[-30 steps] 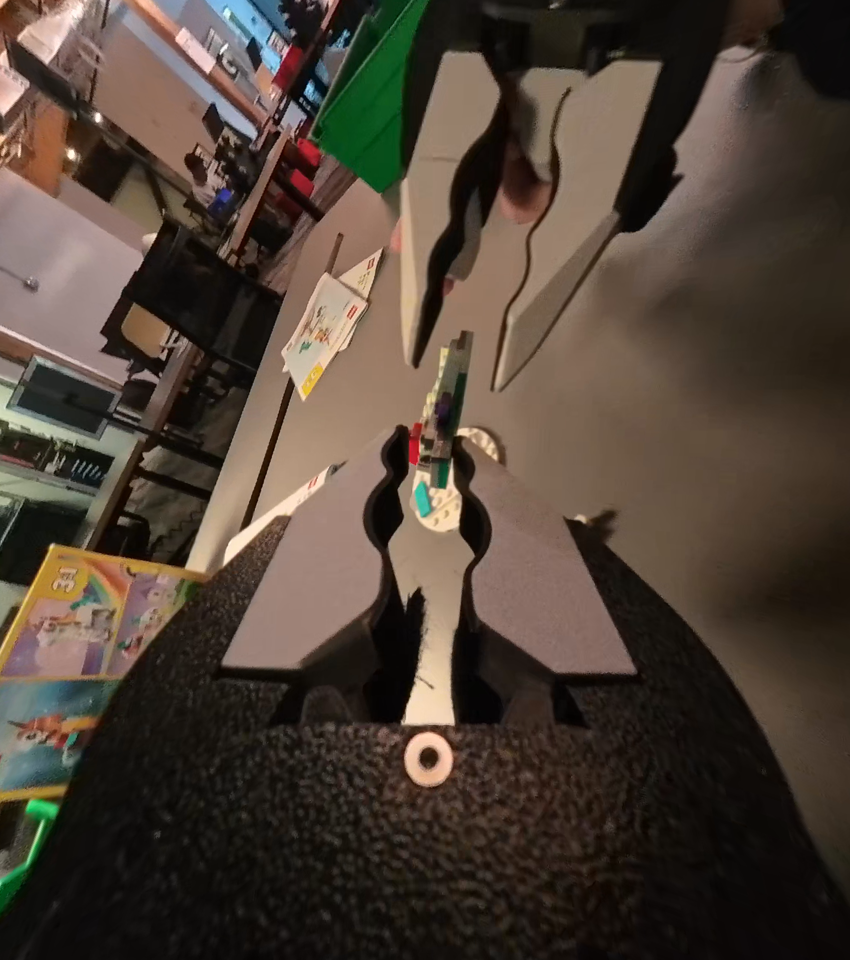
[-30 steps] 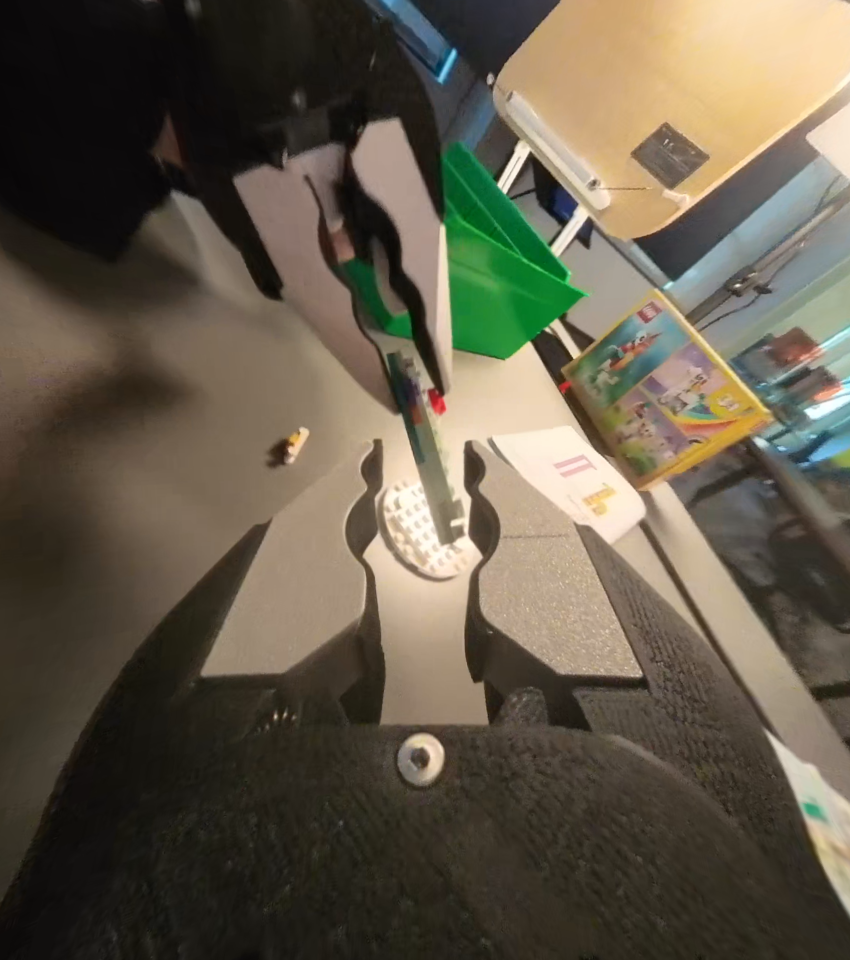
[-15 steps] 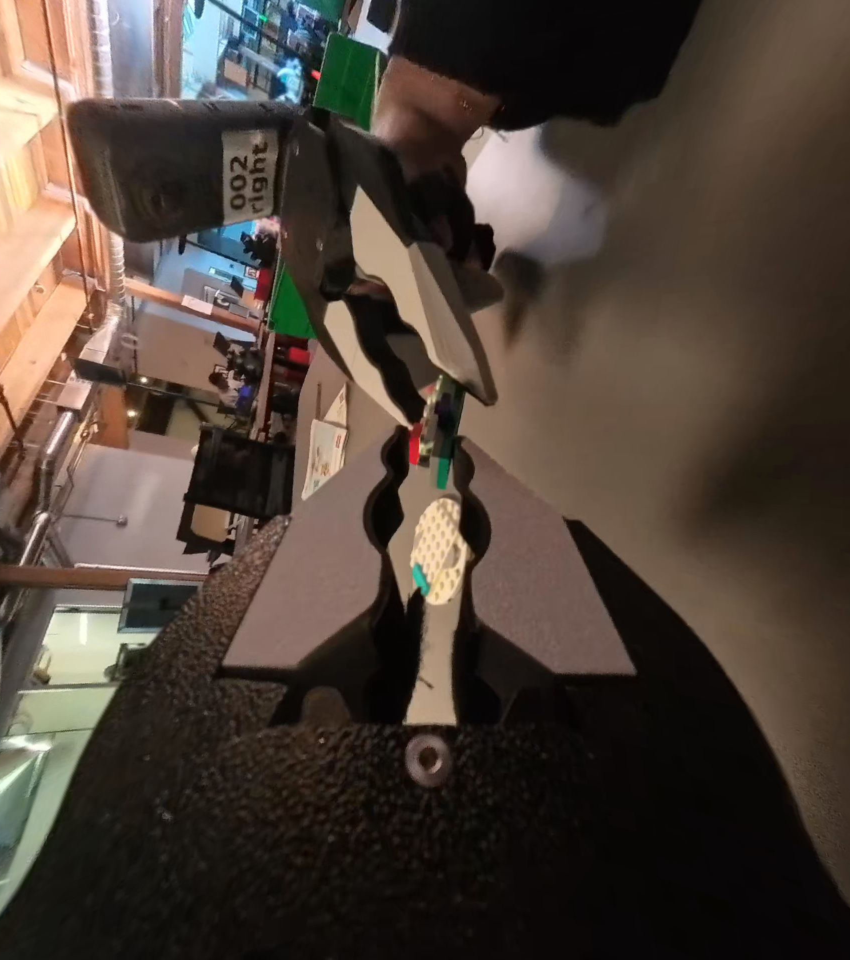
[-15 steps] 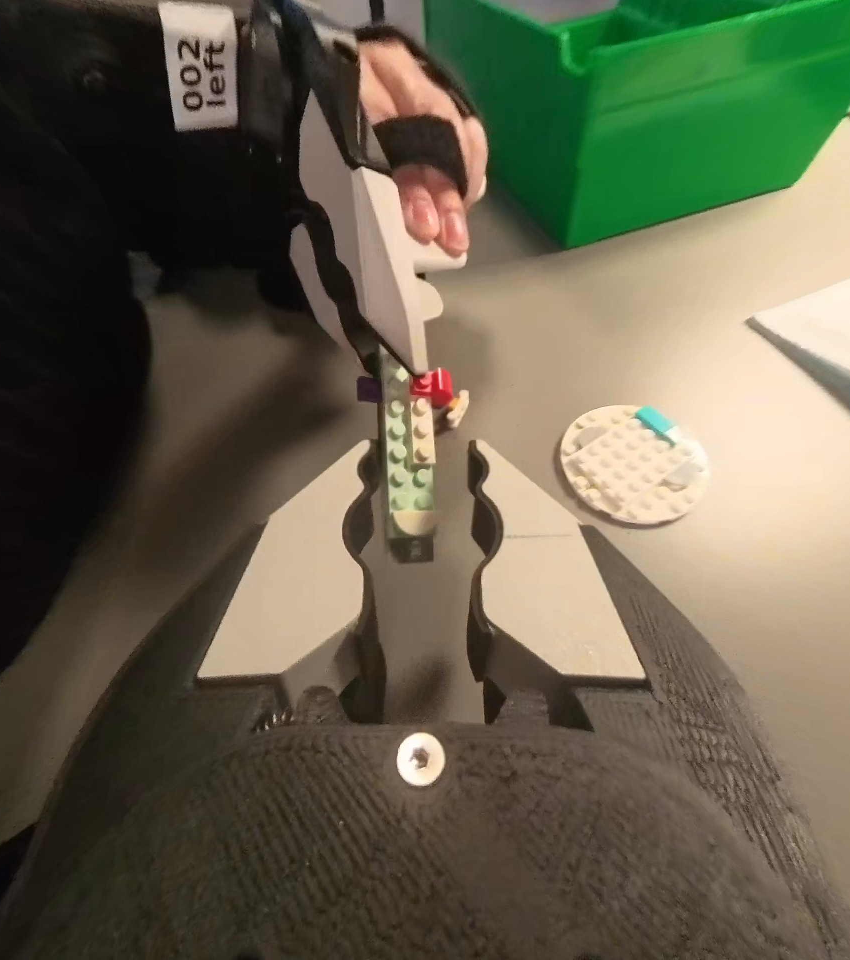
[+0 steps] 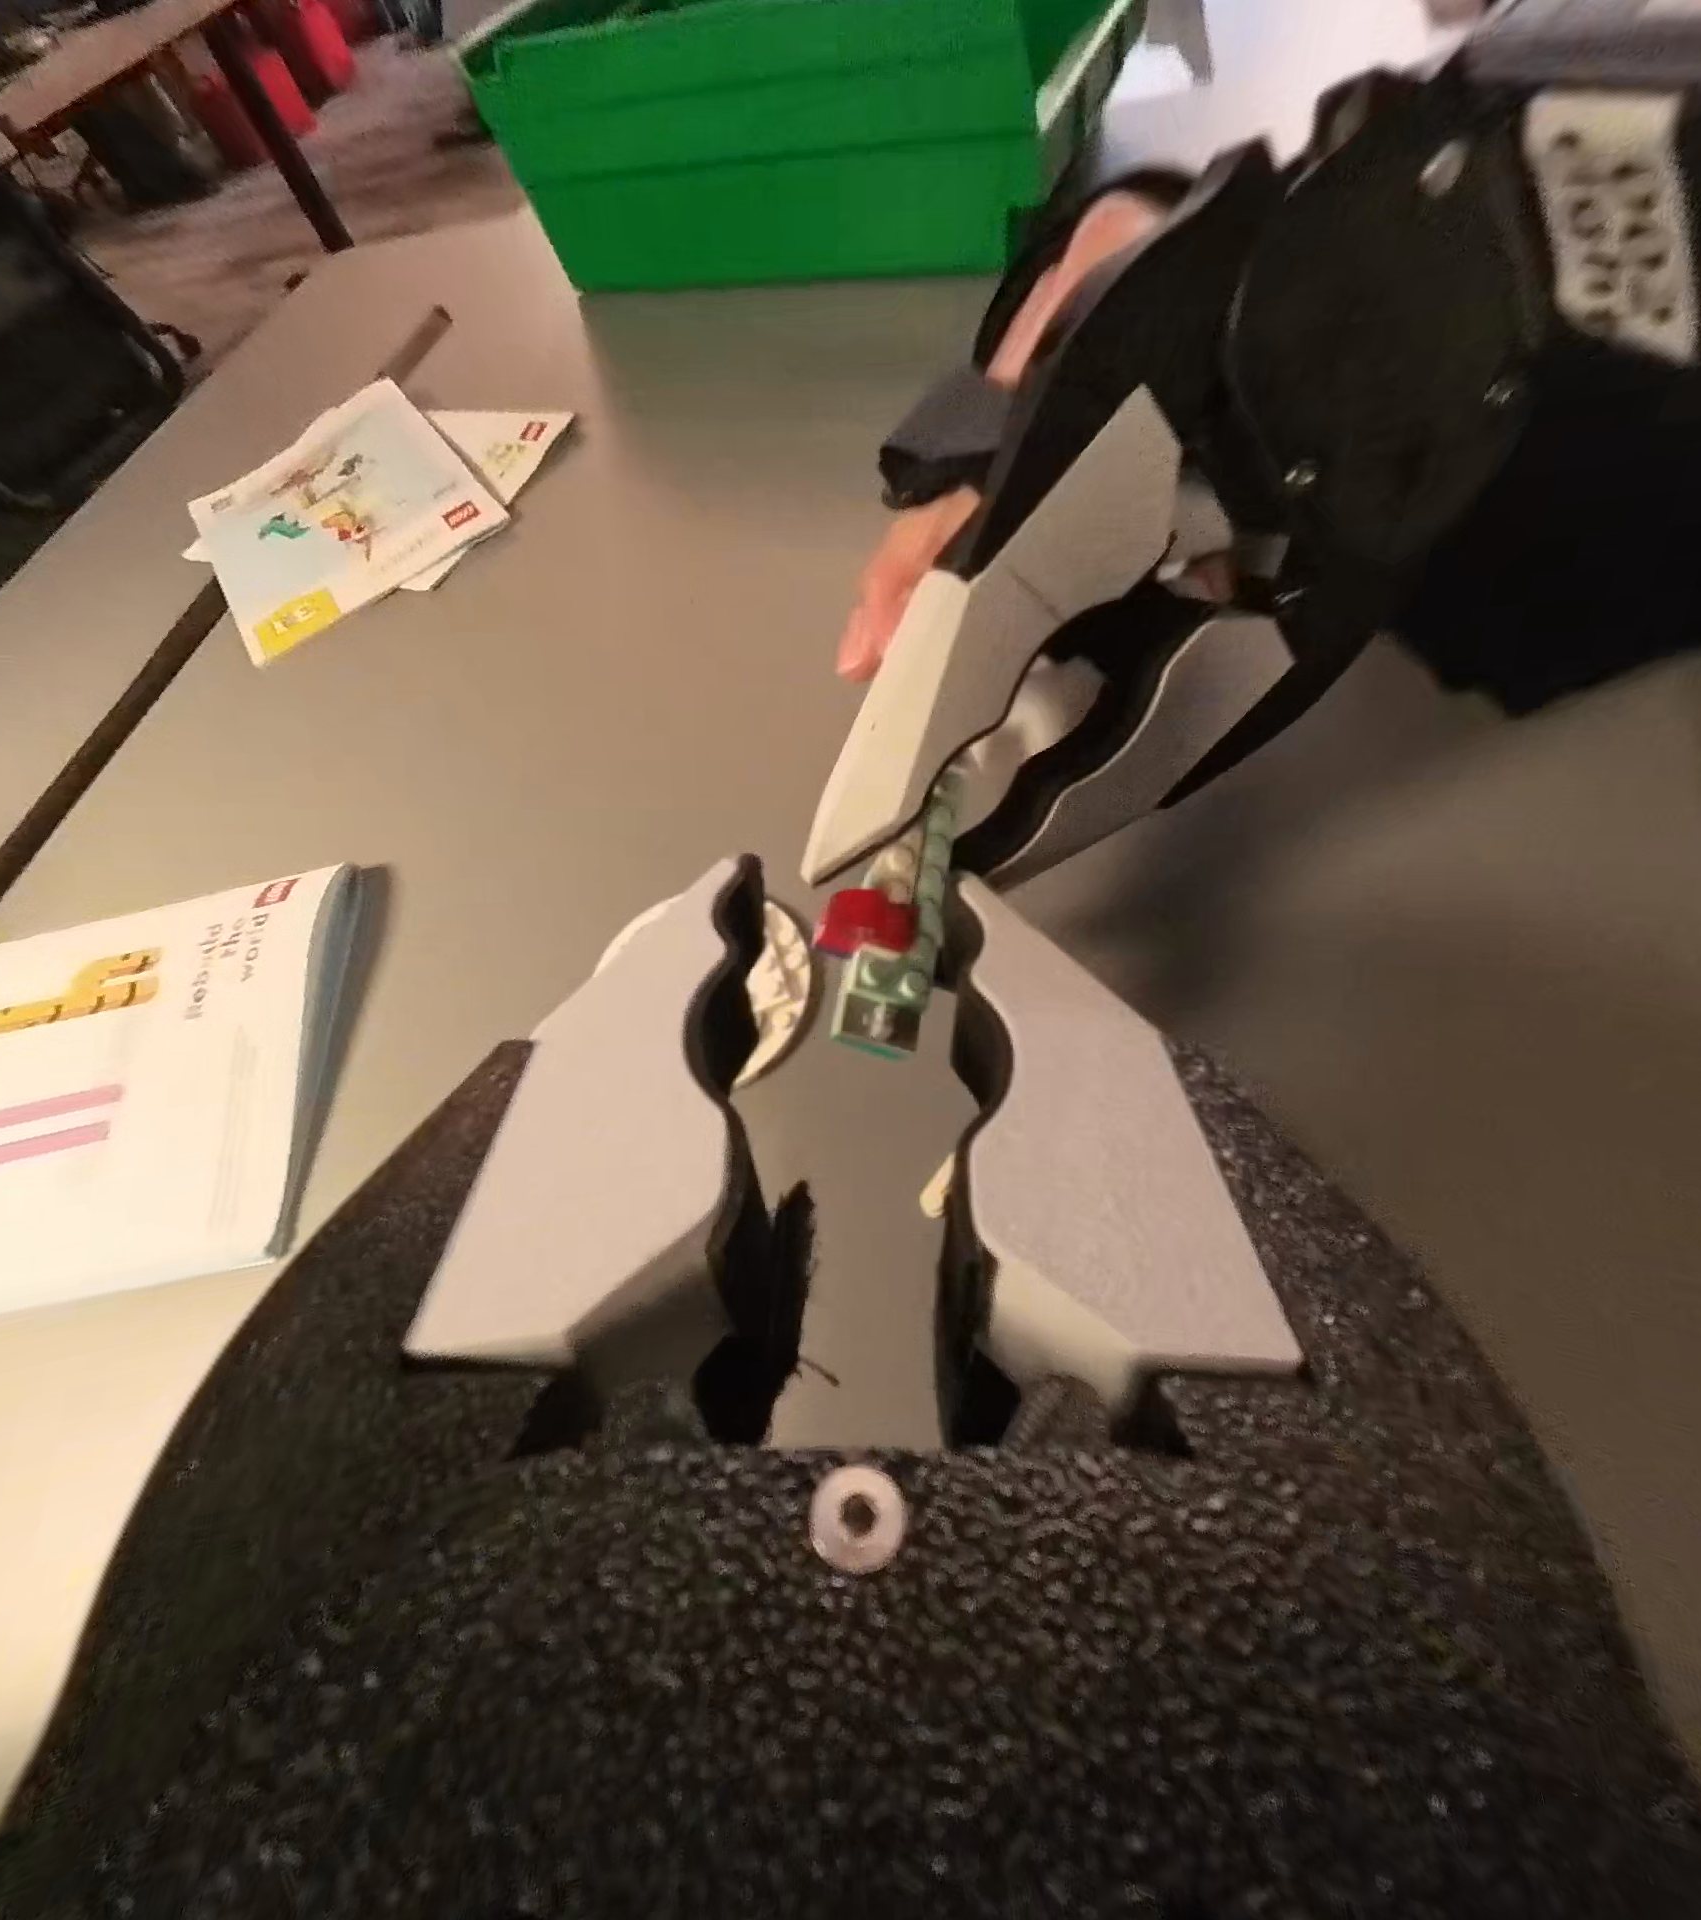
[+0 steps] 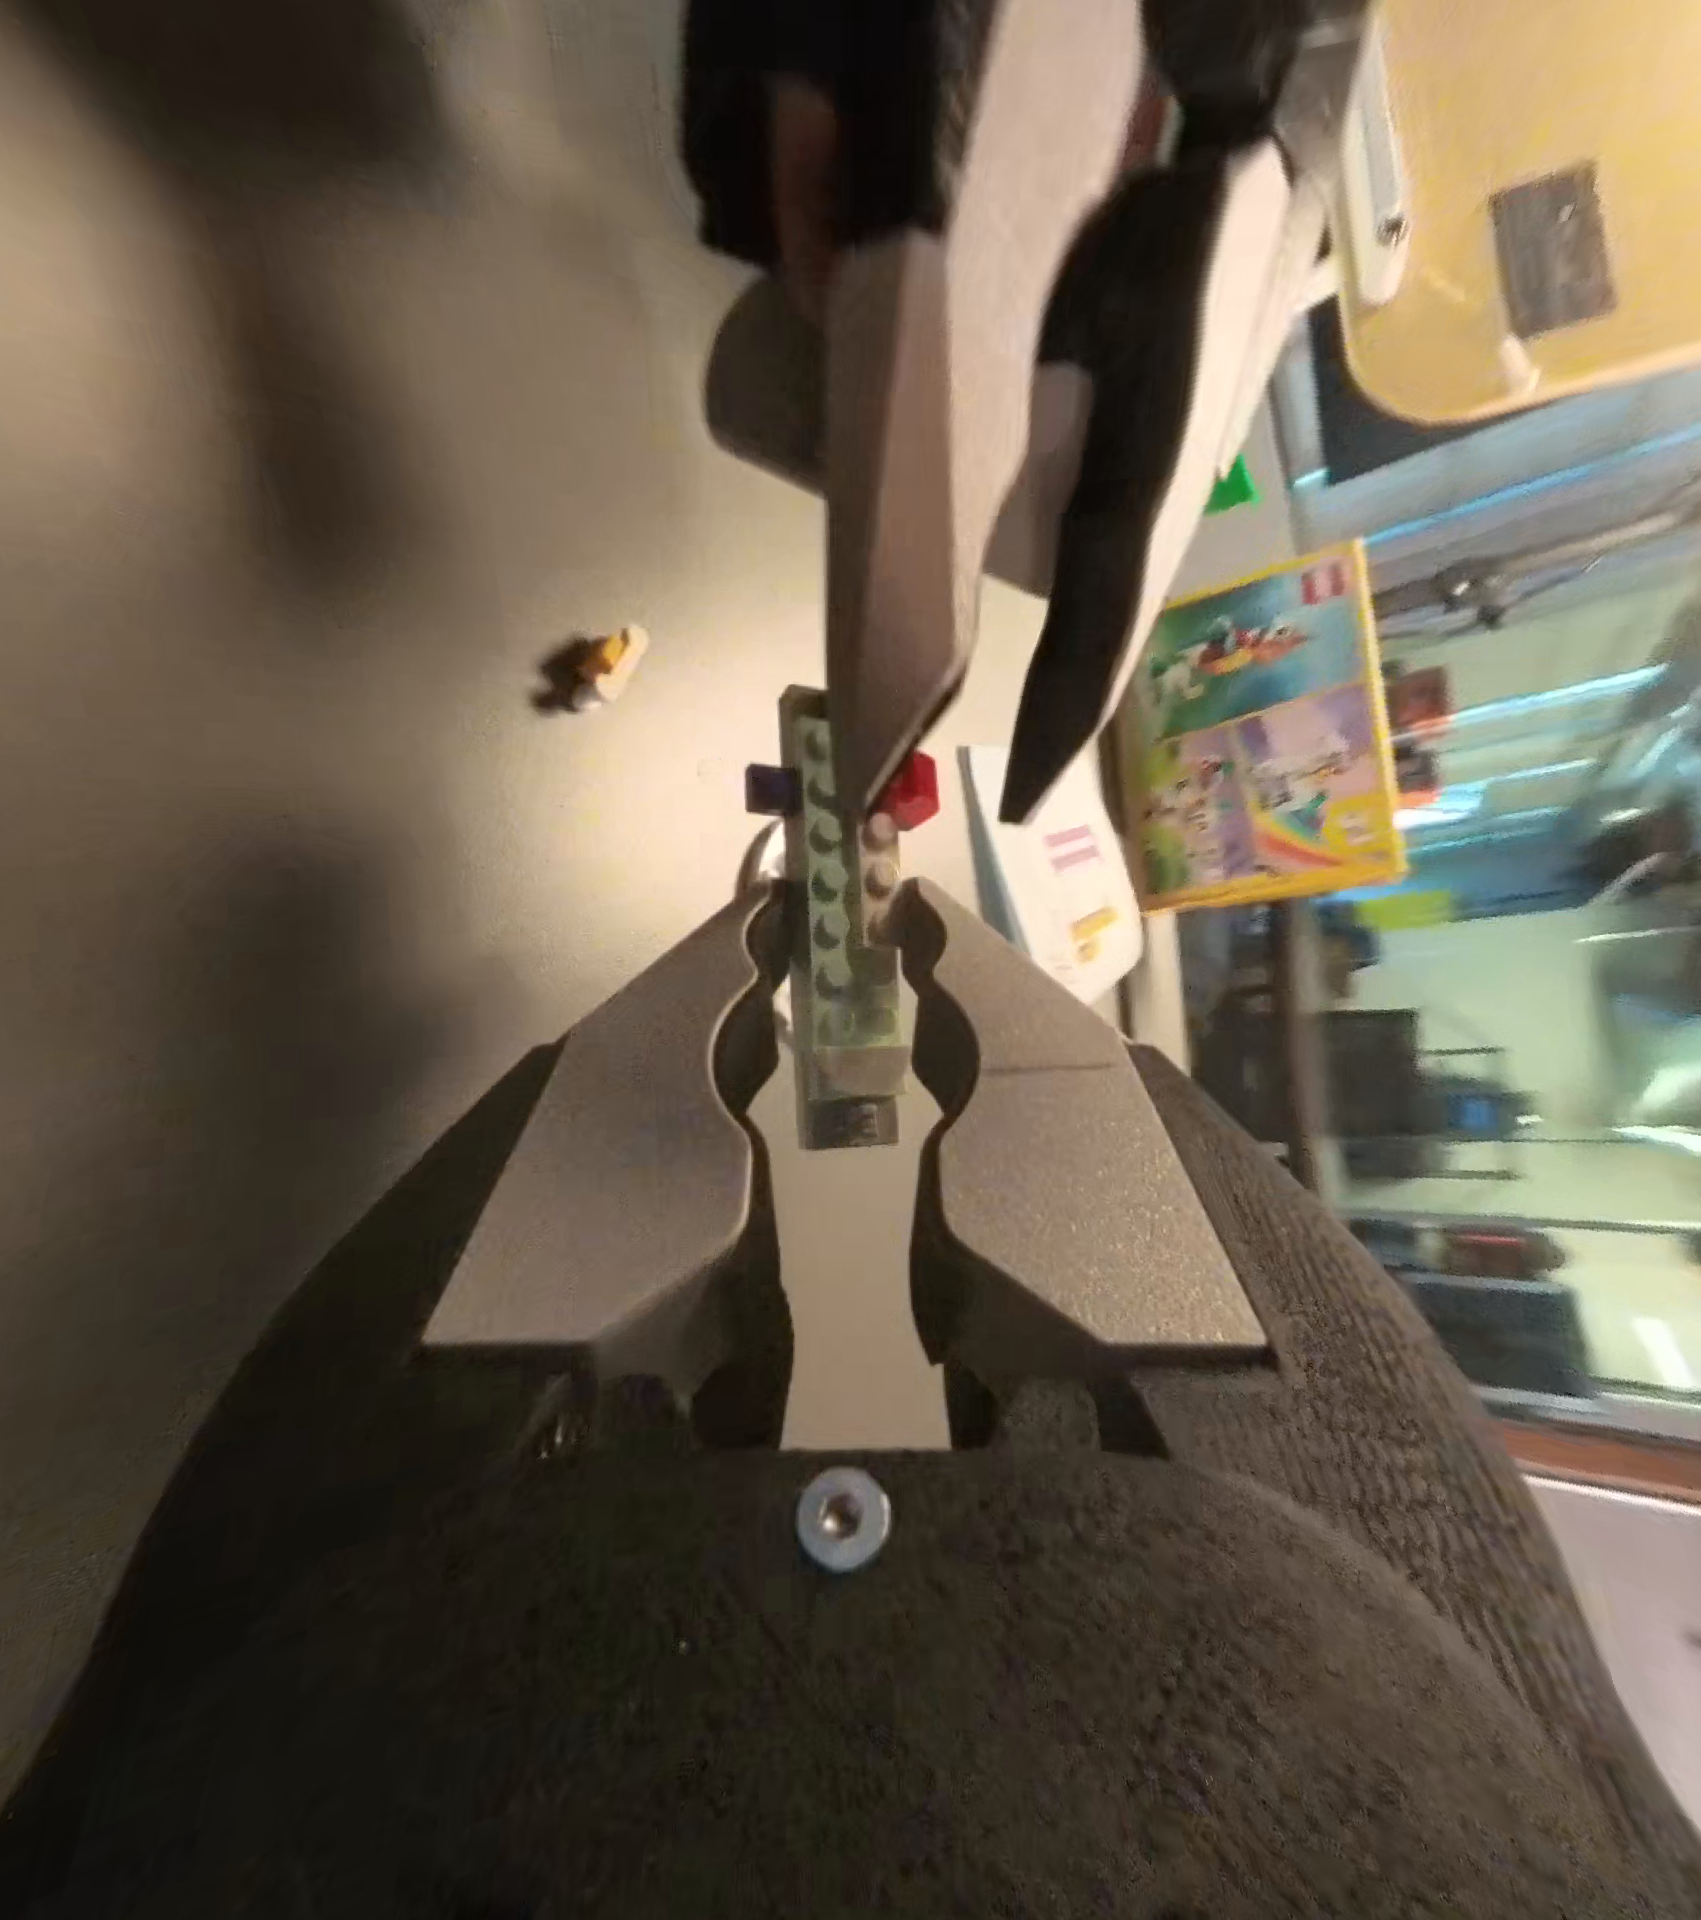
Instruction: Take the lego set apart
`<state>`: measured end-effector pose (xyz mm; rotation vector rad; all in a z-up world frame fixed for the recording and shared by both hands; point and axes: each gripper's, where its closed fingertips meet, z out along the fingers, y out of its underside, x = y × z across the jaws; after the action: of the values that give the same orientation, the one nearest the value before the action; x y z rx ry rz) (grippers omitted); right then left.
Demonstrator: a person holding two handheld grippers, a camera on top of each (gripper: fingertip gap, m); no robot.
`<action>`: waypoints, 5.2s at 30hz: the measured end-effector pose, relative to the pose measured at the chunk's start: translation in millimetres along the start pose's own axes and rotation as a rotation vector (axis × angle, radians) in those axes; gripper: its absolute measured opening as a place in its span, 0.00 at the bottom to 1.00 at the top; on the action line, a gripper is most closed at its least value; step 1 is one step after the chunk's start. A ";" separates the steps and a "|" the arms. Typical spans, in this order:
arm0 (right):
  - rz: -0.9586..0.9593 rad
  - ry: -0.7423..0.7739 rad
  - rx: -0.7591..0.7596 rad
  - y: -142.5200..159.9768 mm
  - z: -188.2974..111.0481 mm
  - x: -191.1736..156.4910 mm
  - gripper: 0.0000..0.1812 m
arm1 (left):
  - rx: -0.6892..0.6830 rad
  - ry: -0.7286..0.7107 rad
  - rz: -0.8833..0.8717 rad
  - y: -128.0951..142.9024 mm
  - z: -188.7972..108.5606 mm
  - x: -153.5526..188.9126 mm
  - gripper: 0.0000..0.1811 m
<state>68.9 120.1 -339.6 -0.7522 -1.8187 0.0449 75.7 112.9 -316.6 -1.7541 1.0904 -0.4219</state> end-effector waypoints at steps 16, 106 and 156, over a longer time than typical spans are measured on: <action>-0.469 0.193 -0.033 -18.3 -0.7 7.0 0.10 | -0.186 0.114 -0.005 18.0 -7.2 9.8 0.12; 0.311 0.525 -0.553 104.4 23.0 70.5 0.04 | 0.182 -0.523 0.264 -28.2 46.1 -74.6 0.08; 1.028 0.249 -0.038 57.6 31.9 69.0 0.04 | 0.241 -0.543 0.321 -45.0 25.4 -72.5 0.04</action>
<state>55.6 211.6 -316.0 -1.5697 -1.0457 0.5577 76.2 191.5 -274.8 -1.3361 0.8599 0.1184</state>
